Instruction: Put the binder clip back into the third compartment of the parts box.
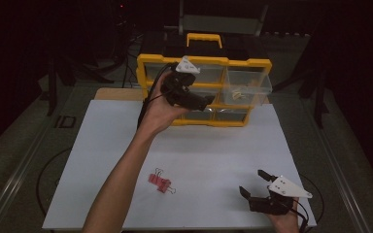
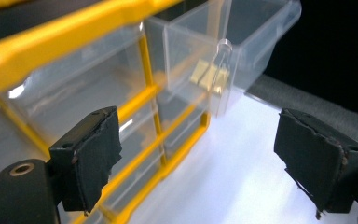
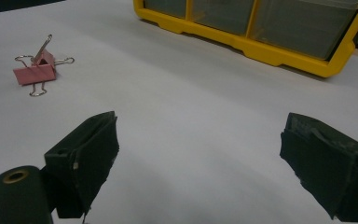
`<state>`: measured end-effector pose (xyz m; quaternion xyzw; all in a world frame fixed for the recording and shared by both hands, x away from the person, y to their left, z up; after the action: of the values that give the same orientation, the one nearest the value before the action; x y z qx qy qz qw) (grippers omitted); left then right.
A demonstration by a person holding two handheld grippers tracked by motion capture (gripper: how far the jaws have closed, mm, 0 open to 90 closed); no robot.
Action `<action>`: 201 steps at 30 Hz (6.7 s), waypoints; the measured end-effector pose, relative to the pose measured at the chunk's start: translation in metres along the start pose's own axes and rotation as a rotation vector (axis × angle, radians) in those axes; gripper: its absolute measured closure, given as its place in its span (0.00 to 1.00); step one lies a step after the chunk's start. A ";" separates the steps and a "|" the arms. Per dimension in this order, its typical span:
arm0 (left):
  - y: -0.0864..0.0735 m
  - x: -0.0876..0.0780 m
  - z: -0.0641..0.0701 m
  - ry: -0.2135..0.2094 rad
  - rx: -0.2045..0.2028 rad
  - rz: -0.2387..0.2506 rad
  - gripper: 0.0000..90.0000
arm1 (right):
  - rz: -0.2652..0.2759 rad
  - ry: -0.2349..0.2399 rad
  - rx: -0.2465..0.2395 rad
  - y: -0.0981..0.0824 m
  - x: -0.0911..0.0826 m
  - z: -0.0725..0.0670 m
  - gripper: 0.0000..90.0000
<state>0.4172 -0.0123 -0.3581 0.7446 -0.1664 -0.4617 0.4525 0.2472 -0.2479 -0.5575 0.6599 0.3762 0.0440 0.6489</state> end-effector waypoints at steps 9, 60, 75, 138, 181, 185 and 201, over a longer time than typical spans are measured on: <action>-0.035 -0.019 0.004 0.032 -0.002 -0.024 0.14 | 0.000 -0.001 0.002 0.000 0.000 0.000 0.12; -0.203 -0.031 0.074 0.093 -0.063 -0.185 0.13 | -0.005 -0.020 0.009 0.000 0.000 0.001 0.12; -0.221 -0.027 0.097 0.090 -0.071 -0.226 0.13 | -0.004 -0.020 0.006 0.000 0.000 0.000 0.12; -0.238 -0.015 0.123 0.058 -0.104 -0.269 0.99 | -0.002 -0.015 0.006 0.000 0.000 0.000 0.12; -0.151 -0.026 0.074 -0.055 -0.080 -0.088 1.00 | 0.007 -0.005 0.004 0.001 0.000 0.000 0.12; -0.141 -0.027 0.066 -0.070 -0.088 -0.062 1.00 | 0.008 -0.006 0.008 0.001 0.000 0.000 0.12; -0.118 -0.031 0.030 -0.103 -0.142 0.026 1.00 | 0.009 -0.003 0.008 0.001 0.000 -0.001 0.12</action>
<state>0.3561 0.0564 -0.4440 0.6837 -0.1662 -0.5041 0.5009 0.2468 -0.2471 -0.5561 0.6642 0.3725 0.0446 0.6466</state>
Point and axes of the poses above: each handheld gripper's, and its own axes: x roughly forward along the jaws, y roughly out of its top, z roughly to its right, the point moved 7 cm from there along x, roughly forward along the jaws, and after that the axes turned 10 degrees about x, right-handed, at the moved point
